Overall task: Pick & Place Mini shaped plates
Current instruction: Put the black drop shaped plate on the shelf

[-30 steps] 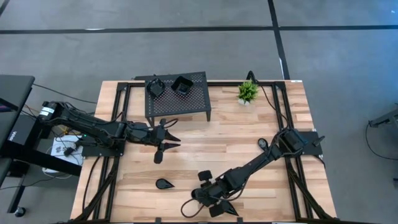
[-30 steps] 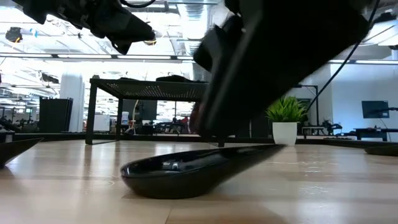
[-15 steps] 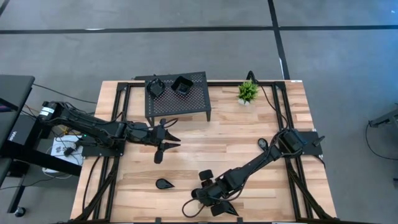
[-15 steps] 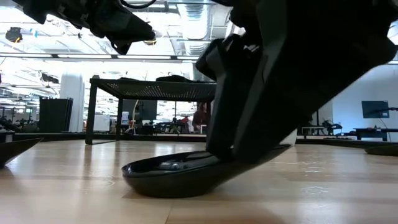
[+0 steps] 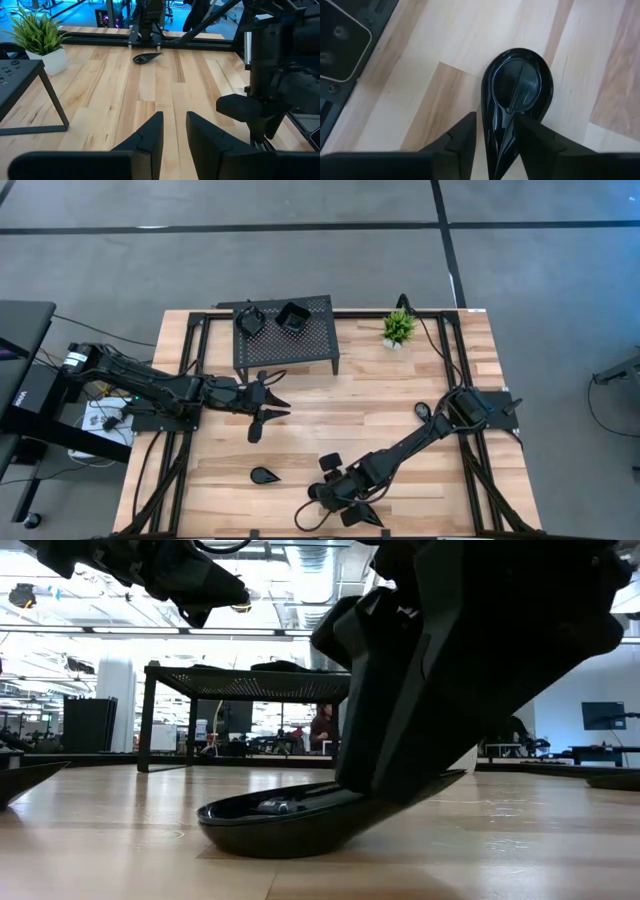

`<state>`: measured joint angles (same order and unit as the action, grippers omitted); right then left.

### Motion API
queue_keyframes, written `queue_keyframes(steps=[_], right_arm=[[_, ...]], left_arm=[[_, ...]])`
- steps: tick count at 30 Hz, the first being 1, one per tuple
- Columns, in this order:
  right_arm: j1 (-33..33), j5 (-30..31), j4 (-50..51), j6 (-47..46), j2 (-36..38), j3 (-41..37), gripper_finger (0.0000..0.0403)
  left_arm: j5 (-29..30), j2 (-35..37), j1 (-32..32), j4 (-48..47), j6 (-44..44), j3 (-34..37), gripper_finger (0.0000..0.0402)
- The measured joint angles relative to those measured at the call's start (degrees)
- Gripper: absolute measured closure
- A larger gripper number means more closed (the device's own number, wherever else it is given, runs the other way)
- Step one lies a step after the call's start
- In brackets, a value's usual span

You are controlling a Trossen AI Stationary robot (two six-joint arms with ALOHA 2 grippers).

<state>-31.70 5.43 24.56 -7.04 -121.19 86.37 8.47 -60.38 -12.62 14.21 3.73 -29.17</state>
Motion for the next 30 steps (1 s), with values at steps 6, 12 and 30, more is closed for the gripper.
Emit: queue_keyframes(steps=[6,12,30], right_arm=[[0.16,-1.04,-3.04,0.99,-2.93,0.16,0.0284],[-0.22,2.17,-3.17,1.23,-3.0,0.14,0.0287],[0.59,2.07,0.39,1.11,-2.52,1.96,0.0389]], left_arm=[[0.0,0.0,0.0,-0.02,0.0,0.0,0.0317],[-0.02,0.0,0.0,-0.02,0.0,0.0,0.0317],[0.0,0.0,0.02,-0.04,0.02,0.0,0.0317]])
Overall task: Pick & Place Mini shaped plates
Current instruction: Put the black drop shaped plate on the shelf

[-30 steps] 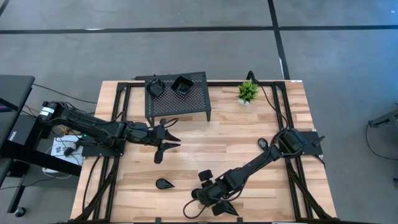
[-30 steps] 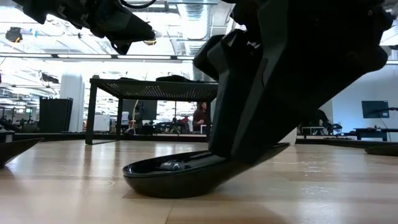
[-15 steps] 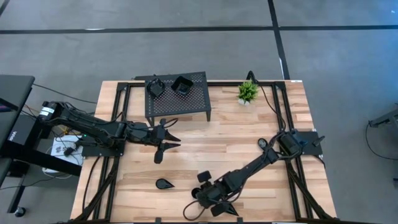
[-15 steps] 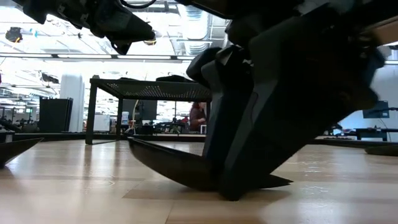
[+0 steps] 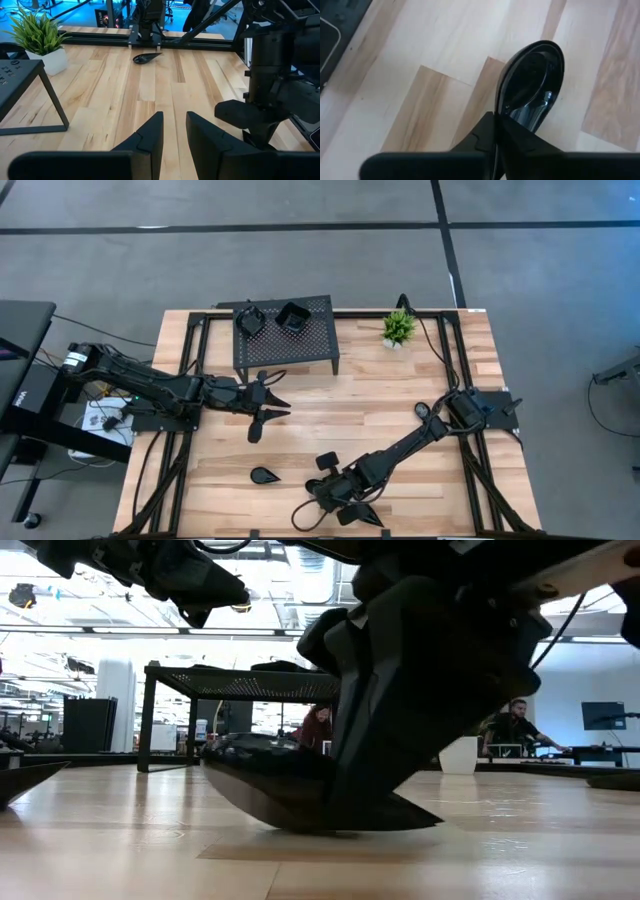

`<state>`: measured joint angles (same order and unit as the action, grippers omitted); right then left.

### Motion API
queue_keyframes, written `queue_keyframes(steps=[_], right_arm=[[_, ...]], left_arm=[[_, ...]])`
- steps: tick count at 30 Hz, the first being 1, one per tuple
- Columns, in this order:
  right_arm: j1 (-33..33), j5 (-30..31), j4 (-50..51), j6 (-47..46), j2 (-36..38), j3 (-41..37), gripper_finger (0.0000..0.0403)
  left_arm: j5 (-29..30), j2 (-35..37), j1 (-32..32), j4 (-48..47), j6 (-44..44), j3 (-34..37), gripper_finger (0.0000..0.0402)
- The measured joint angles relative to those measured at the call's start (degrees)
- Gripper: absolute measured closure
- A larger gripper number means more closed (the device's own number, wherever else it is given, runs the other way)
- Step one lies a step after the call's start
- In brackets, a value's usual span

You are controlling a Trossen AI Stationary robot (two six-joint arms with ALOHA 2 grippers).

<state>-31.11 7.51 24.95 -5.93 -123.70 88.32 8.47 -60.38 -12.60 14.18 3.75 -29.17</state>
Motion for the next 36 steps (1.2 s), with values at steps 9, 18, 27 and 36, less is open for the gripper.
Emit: queue_keyframes(steps=[9,18,27,36], right_arm=[[2.68,0.22,16.21,0.28,-0.15,6.59,0.0398],[7.76,4.53,28.47,1.56,4.55,8.97,0.0381],[14.39,23.59,36.97,7.43,18.48,8.99,0.0395],[32.83,23.58,33.33,17.45,24.01,9.04,0.0365]], left_arm=[[0.0,0.0,-0.01,0.02,-0.02,0.0,0.0317],[0.0,0.0,-0.02,0.04,-0.02,0.0,0.0317],[0.0,0.0,-0.02,0.99,-0.04,0.0,0.0317],[0.0,0.0,-0.02,1.46,-0.04,0.0,0.0317]])
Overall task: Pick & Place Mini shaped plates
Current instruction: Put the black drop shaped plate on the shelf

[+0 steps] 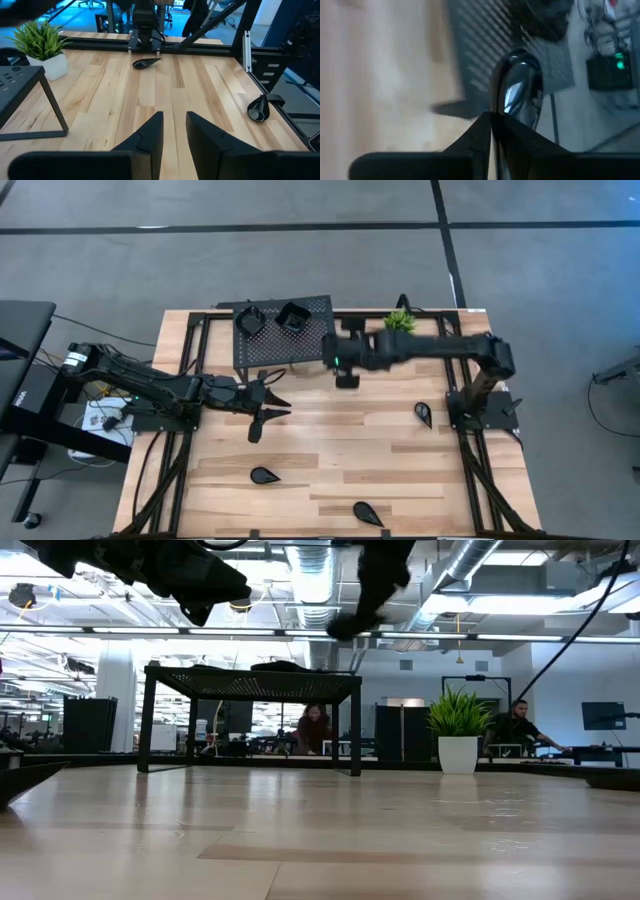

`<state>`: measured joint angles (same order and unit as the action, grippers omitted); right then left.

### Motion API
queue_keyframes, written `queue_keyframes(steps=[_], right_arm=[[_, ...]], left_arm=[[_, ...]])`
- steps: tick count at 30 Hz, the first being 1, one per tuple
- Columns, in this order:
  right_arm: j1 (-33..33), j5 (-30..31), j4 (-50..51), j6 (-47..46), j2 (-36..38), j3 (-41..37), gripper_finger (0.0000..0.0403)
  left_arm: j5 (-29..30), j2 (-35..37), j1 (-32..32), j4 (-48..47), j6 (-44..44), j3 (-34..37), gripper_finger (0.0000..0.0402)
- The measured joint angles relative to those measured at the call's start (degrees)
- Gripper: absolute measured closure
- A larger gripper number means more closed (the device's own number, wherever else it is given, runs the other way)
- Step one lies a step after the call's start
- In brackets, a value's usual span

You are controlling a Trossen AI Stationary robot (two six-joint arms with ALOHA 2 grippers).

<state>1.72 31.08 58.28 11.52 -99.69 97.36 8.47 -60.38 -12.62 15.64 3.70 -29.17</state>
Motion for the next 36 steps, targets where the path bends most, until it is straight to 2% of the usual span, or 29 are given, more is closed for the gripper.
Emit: queue_keyframes(steps=[3,5,8,12,21,28,33,36], right_arm=[[5.39,-3.48,-3.04,5.26,-1.92,0.05,0.0365],[7.88,-3.71,-3.41,6.75,-2.74,-0.25,0.0369],[10.55,-3.27,-6.08,7.06,-3.26,0.51,0.0377],[12.09,-9.58,-4.77,3.93,-3.18,0.68,0.0389],[9.59,-6.14,1.08,2.92,-3.13,0.66,0.0401],[3.72,0.54,3.15,2.06,-1.92,0.62,0.0402],[-0.54,5.25,7.41,-2.13,2.82,0.64,0.0402],[-2.53,5.17,10.2,-5.92,7.14,0.53,0.0402]], left_arm=[[0.01,0.0,0.02,0.02,0.0,0.0,0.0317],[0.0,0.0,0.0,0.05,0.0,0.0,0.0317],[0.0,0.0,0.0,0.02,-0.07,0.0,0.0317],[0.03,0.0,0.07,-0.05,-0.27,0.0,0.0317],[0.04,0.01,0.09,-0.15,-0.24,0.0,0.0317],[0.06,0.02,0.09,-0.2,-0.24,0.0,0.0317],[0.28,0.01,0.09,-0.22,-0.24,0.0,0.0317],[0.28,0.0,0.09,-0.18,-0.24,0.0,0.0317]])
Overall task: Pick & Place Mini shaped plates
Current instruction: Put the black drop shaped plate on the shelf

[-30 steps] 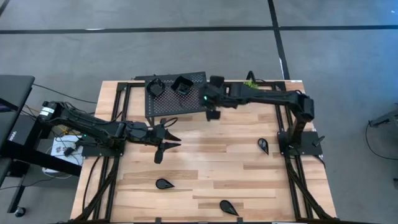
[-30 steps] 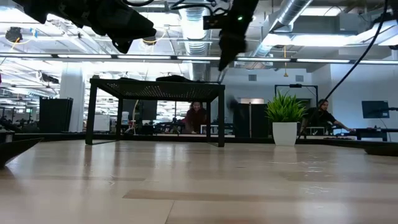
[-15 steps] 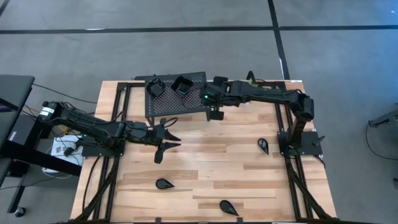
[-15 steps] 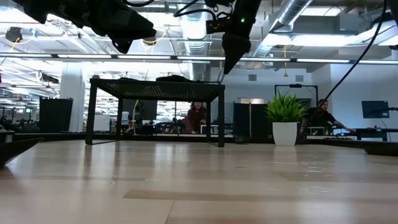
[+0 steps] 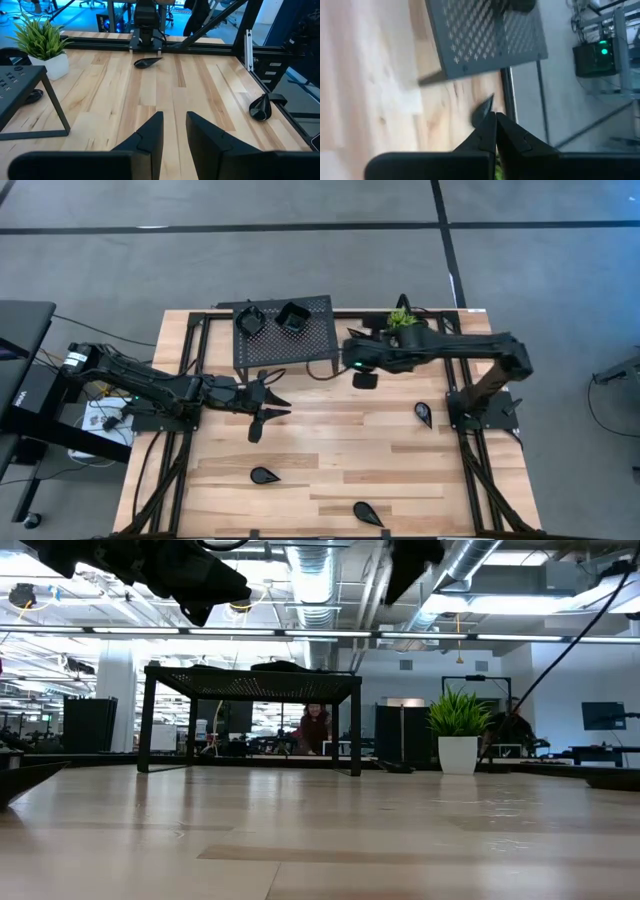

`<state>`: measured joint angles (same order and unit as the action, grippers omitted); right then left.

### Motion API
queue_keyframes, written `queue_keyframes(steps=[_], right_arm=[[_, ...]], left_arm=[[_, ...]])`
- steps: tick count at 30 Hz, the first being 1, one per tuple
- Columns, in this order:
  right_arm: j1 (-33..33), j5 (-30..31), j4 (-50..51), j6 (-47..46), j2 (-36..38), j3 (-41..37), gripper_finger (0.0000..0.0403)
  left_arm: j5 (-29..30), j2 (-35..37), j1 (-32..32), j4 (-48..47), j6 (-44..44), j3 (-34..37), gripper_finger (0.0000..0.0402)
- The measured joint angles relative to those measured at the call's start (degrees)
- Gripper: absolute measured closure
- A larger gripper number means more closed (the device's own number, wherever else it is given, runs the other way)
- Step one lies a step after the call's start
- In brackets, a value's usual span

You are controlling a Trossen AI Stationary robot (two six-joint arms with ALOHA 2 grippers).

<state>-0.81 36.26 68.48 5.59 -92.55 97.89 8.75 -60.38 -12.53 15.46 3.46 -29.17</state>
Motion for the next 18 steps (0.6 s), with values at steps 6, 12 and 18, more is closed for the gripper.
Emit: queue_keyframes(steps=[6,12,18], right_arm=[[-2.67,-1.16,-2.52,-8.34,8.62,-8.95,0.0402],[-6.24,-1.92,-12.04,-21.24,14.17,-26.75,0.04],[-9.26,-1.9,-31.64,-26.16,14.48,-42.75,0.04]], left_arm=[[0.0,0.02,0.0,0.05,-0.04,0.0,0.0317],[0.0,0.02,0.0,0.05,-0.12,0.0,0.0317],[-0.01,0.02,1.24,0.47,-0.2,0.0,0.0317]])
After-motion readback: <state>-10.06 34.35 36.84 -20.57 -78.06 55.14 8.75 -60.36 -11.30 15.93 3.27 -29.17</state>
